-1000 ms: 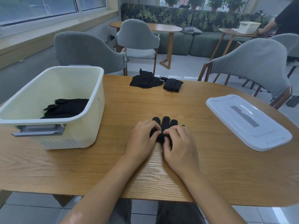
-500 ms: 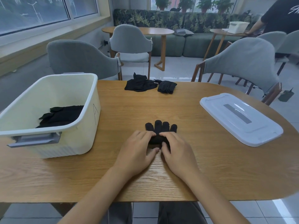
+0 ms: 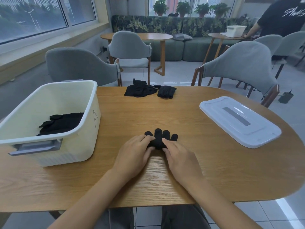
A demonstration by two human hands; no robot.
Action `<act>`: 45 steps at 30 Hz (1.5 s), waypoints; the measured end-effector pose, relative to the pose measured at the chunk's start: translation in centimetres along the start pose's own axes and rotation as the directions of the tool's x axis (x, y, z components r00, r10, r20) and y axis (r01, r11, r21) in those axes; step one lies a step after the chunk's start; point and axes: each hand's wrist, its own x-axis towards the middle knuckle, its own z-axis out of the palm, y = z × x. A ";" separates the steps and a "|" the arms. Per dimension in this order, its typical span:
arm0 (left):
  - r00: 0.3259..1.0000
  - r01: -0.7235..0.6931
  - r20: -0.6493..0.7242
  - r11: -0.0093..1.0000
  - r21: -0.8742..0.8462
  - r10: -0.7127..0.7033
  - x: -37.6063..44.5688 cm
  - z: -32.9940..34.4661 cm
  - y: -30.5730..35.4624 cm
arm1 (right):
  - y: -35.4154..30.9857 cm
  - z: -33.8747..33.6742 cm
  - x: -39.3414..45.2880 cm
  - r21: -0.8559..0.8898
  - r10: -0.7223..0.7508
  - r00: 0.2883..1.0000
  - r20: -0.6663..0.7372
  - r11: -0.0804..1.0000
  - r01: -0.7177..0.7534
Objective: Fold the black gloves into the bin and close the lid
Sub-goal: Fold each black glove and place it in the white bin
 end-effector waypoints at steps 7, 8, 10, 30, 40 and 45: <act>0.981 0.127 0.167 0.980 -0.151 -0.101 4.1 -1.4 -0.5 | 0.9 -2.0 5.0 0.074 0.221 0.921 0.321 0.963 -0.258; 0.971 0.141 0.211 0.980 -0.139 -0.110 4.9 -1.6 -0.6 | 1.1 -2.1 5.7 0.077 0.242 0.901 0.360 0.955 -0.287; 0.950 0.134 0.292 0.989 -0.056 -0.112 6.4 -1.8 -0.7 | 1.6 -2.2 6.7 0.072 0.280 0.869 0.408 0.939 -0.336; 0.803 0.166 0.567 0.983 0.083 -0.183 11.2 -1.6 0.3 | 0.9 -3.1 10.2 -0.193 0.470 0.718 0.514 0.878 -0.438; 0.767 0.207 0.615 0.978 0.034 -0.184 11.6 -1.8 0.2 | 0.8 -2.4 11.7 -0.198 0.430 0.650 0.627 0.895 -0.401; 0.788 0.173 0.595 0.984 0.035 -0.160 11.0 -2.0 0.3 | 0.5 -2.3 11.4 -0.188 0.416 0.668 0.617 0.902 -0.388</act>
